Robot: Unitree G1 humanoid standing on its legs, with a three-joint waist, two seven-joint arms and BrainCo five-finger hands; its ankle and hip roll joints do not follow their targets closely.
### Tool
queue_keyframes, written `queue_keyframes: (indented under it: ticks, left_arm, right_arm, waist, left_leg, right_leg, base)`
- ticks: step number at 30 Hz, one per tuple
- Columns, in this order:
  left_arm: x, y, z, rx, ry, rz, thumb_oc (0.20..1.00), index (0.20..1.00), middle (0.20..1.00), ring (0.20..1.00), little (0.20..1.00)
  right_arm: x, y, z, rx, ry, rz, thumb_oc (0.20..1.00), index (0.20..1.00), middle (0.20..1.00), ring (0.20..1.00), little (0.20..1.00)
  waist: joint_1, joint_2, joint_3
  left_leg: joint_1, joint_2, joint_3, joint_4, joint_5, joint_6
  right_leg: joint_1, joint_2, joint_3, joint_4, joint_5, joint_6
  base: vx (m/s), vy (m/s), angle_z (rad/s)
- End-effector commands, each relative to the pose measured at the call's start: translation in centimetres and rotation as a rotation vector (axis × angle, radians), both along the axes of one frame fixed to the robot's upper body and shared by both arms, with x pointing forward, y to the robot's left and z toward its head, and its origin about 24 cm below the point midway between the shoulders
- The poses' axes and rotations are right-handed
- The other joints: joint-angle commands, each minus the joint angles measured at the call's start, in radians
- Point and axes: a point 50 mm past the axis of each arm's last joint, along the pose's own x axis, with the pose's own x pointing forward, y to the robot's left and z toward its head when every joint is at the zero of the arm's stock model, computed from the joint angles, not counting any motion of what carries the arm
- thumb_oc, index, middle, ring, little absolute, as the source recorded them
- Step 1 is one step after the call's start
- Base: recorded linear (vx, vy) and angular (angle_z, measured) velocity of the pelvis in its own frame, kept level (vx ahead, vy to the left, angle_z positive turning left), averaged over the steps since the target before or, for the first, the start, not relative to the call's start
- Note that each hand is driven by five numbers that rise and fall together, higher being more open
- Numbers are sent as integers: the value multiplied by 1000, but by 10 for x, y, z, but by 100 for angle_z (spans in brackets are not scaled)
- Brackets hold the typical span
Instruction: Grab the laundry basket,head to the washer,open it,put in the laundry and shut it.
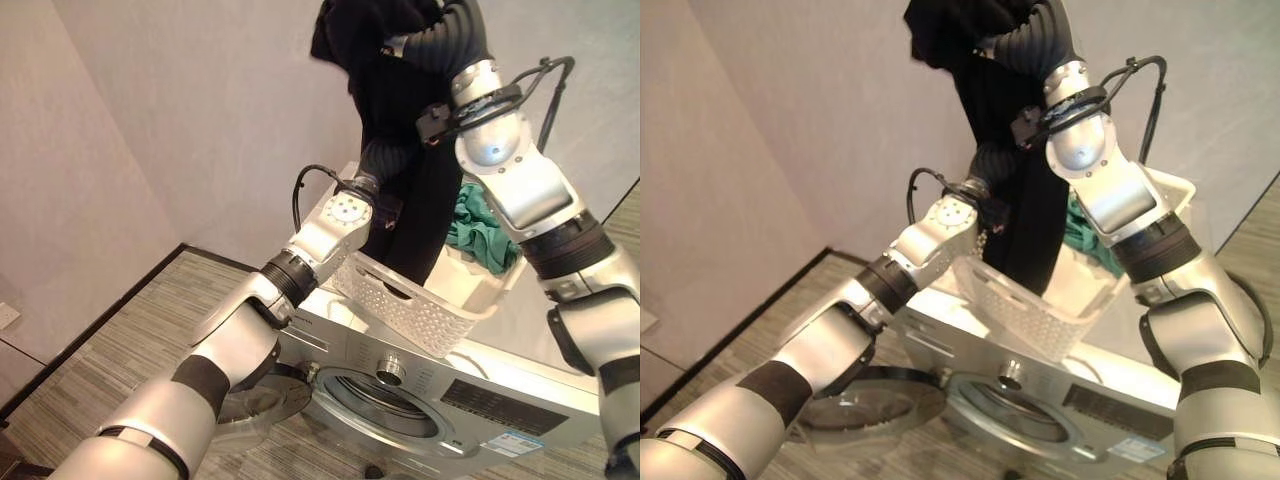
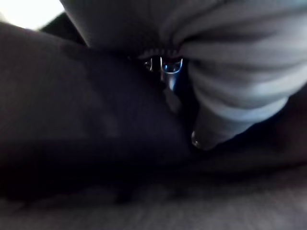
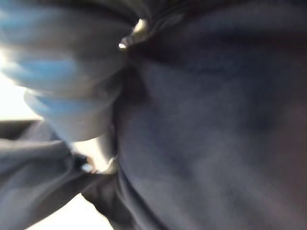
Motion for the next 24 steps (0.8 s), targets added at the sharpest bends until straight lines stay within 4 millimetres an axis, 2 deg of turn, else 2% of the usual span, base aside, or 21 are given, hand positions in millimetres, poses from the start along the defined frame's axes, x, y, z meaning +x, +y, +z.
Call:
queue_keyframes:
  ticks: [1, 5, 7, 9, 10, 12, 13, 14, 16, 17, 18, 19, 20, 22, 23, 24]
  left_arm:
    - [16, 32, 40, -26, -155, 132, 200, 200, 200, 200, 200]
    - [21, 56, 54, -49, -200, 195, 200, 200, 200, 200, 200]
    - [22, 78, 68, -83, -248, 251, 200, 200, 200, 200, 200]
    - [20, 86, 76, -121, -279, 264, 200, 200, 200, 200, 200]
    - [20, 85, 75, -118, -278, 262, 200, 200, 200, 200, 200]
    - [16, 90, 82, -161, -311, 268, 200, 200, 200, 200, 200]
    - [11, 96, 94, -195, -370, 275, 200, 200, 200, 200, 200]
    - [10, 96, 94, -192, -369, 274, 200, 200, 200, 200, 200]
    - [0, 108, 113, -228, -474, 291, 200, 200, 200, 200, 200]
    - [-1, 107, 112, -225, -472, 288, 200, 200, 200, 200, 200]
    - [-4, 111, 117, -230, -507, 300, 200, 200, 200, 200, 200]
    - [-12, 117, 128, -237, -572, 316, 200, 200, 200, 200, 200]
    - [-12, 117, 127, -237, -571, 316, 200, 200, 200, 200, 200]
    - [-22, 124, 136, -239, -645, 332, 200, 200, 200, 200, 200]
    - [-30, 131, 145, -239, -709, 351, 200, 200, 200, 200, 200]
    - [-30, 130, 145, -239, -708, 350, 200, 200, 200, 200, 200]
  right_arm:
    - [-11, -7, 25, 98, -69, 122, 1000, 1000, 1000, 1000, 1000]
    - [-23, -18, 18, 95, -73, 183, 1000, 1000, 1000, 1000, 1000]
    - [-38, -48, 11, 165, -117, 194, 1000, 1000, 1000, 1000, 1000]
    - [-49, -63, 7, 232, -165, 194, 1000, 1000, 1000, 1000, 1000]
    - [-50, -64, 6, 235, -164, 192, 1000, 1000, 1000, 1000, 1000]
    - [-60, -83, 0, 341, -222, 167, 1000, 1000, 1000, 1000, 1000]
    - [-65, -97, -7, 382, -265, 91, 1000, 1000, 1000, 1000, 1000]
    - [-66, -97, -9, 384, -266, 87, 1000, 1000, 1000, 1000, 1000]
    - [-72, -121, -20, 388, -301, -86, 1000, 1000, 1000, 1000, 1000]
    - [-73, -121, -22, 389, -300, -93, 1000, 1000, 1000, 1000, 1000]
    - [-73, -134, -31, 396, -291, -172, 1000, 1000, 1000, 1000, 1000]
    - [-70, -152, -48, 368, -246, -327, 1000, 1000, 1000, 1000, 1000]
    - [-70, -153, -48, 368, -246, -327, 1000, 1000, 1000, 1000, 1000]
    - [-71, -171, -72, 319, -175, -479, 1000, 1000, 1000, 1000, 1000]
    - [-78, -192, -95, 267, -104, -625, 1000, 1000, 1000, 1000, 1000]
    - [-78, -192, -96, 267, -103, -627, 1000, 1000, 1000, 1000, 1000]
  waist:
    - [15, -14, -36]
    - [-1, -5, -40]
    - [-19, 9, -41]
    - [-29, 22, -42]
    - [-28, 19, -43]
    - [-33, 28, -46]
    - [-37, 37, -47]
    - [-36, 33, -46]
    - [-48, 47, -48]
    - [-45, 45, -51]
    - [-48, 46, -50]
    - [-50, 49, -53]
    - [-50, 48, -52]
    - [-54, 50, -51]
    - [-58, 52, -51]
    - [-57, 52, -54]
  left_leg:
    - [37, 65, 5, 6, -64, -32]
    - [39, 65, 14, 6, -65, -34]
    - [38, 64, 17, 6, -68, -35]
    - [40, 64, 19, 6, -70, -34]
    - [40, 65, 18, 6, -71, -34]
    - [42, 65, 18, 6, -75, -33]
    - [39, 65, 19, 6, -74, -32]
    - [35, 66, 18, 6, -65, -32]
    - [41, 66, 20, 6, -80, -30]
    - [41, 67, 20, 6, -79, -30]
    - [39, 68, 20, 6, -71, -30]
    - [44, 68, 20, 6, -82, -29]
    - [40, 68, 20, 6, -72, -29]
    - [41, 70, 19, 6, -72, -28]
    - [41, 71, 18, 6, -72, -28]
    - [44, 71, 18, 6, -82, -28]
  right_leg:
    - [-56, -70, -42, 116, -87, 52]
    - [-61, -70, -38, 117, -86, 55]
    - [-64, -71, -39, 118, -88, 59]
    - [-65, -71, -38, 119, -91, 59]
    - [-64, -71, -38, 120, -92, 59]
    - [-63, -71, -41, 121, -96, 59]
    - [-63, -73, -41, 121, -97, 60]
    - [-68, -72, -41, 123, -88, 59]
    - [-64, -73, -39, 121, -98, 61]
    - [-64, -73, -39, 120, -97, 61]
    - [-68, -72, -38, 122, -90, 59]
    - [-62, -72, -39, 122, -100, 60]
    - [-66, -71, -38, 123, -92, 58]
    - [-65, -70, -37, 128, -96, 57]
    - [-64, -69, -40, 131, -99, 57]
    - [-59, -70, -41, 130, -108, 58]
  base:
    - [1, 5, -18]
    - [9, -2, -16]
    - [0, 0, 0]
    - [0, 0, 0]
    - [0, 0, 0]
    - [0, 0, 0]
    - [0, 0, 0]
    - [0, 0, 0]
    - [24, 6, 0]
    - [0, 0, 0]
    - [0, 0, 0]
    - [0, 0, 0]
    - [40, 7, -1]
    - [-18, -3, -1]
    - [0, 0, 0]
    - [19, -8, 5]
